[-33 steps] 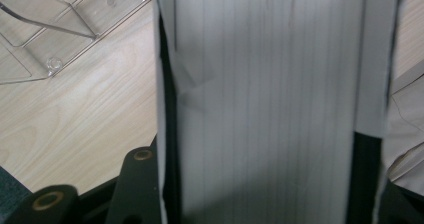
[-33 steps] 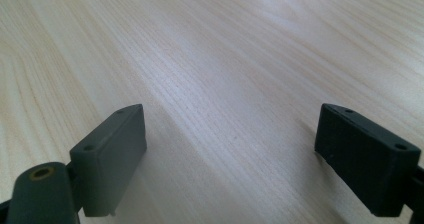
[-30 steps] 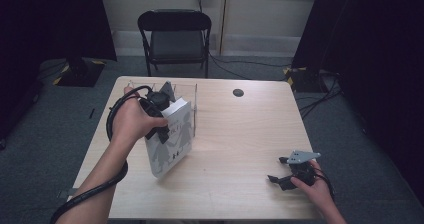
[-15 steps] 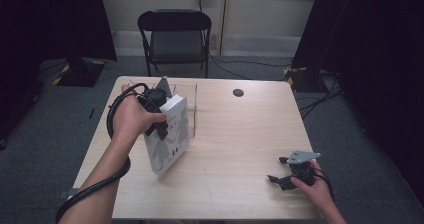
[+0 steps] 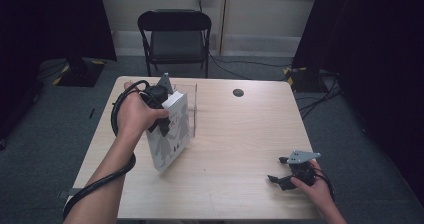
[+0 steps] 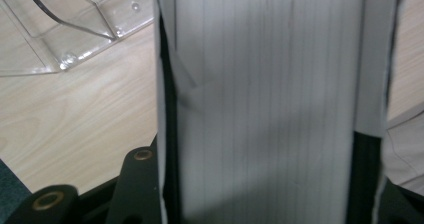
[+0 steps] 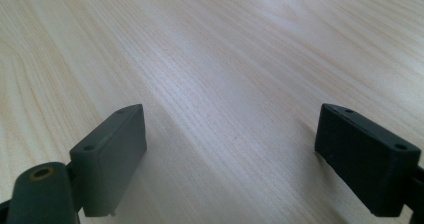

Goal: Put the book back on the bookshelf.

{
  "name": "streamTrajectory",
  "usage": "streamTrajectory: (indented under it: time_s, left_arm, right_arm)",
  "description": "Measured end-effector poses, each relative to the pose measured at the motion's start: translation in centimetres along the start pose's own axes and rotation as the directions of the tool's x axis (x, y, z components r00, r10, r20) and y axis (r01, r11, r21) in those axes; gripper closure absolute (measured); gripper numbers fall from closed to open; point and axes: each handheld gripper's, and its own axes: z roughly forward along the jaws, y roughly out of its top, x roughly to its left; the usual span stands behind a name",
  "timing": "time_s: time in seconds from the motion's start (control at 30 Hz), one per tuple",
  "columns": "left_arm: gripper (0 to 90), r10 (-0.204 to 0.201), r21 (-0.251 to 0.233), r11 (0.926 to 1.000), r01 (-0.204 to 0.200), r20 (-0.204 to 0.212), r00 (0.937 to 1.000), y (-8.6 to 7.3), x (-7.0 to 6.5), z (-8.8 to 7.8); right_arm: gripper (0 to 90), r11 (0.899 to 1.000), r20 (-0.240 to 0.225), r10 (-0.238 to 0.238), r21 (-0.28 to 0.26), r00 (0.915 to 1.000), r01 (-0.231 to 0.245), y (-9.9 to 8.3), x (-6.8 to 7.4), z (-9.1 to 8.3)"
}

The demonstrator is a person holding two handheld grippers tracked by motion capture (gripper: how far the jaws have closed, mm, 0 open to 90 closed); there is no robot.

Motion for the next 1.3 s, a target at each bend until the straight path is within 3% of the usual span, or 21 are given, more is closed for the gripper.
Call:
streamTrajectory:
  time_s: [0.13,0.4,0.67,1.3]
  left_arm:
    - [53.0,-0.034,0.0,0.9994,0.034,0.003,0.9994,0.5,0.0,0.0]
    - [53.0,-0.041,0.005,0.9991,0.041,0.0,0.9992,1.7,-0.1,0.2]
    - [53.0,-0.08,-0.01,0.9968,0.08,0.003,0.9968,2.4,0.1,0.4]
    - [53.0,-0.093,-0.009,0.9957,0.093,-0.015,0.9956,3.5,0.0,0.5]
  right_arm:
    - [12.5,1.0,0.0,0.0,0.0,1.0,0.0,0.0,0.0,0.0]
    - [12.5,1.0,-0.001,-0.001,0.0,1.0,0.001,0.0,0.0,0.0]
    - [12.5,1.0,0.0,-0.001,-0.002,1.0,0.001,0.0,0.0,0.0]
    - [12.5,1.0,0.0,0.003,0.002,1.0,-0.003,-0.1,0.0,-0.1]
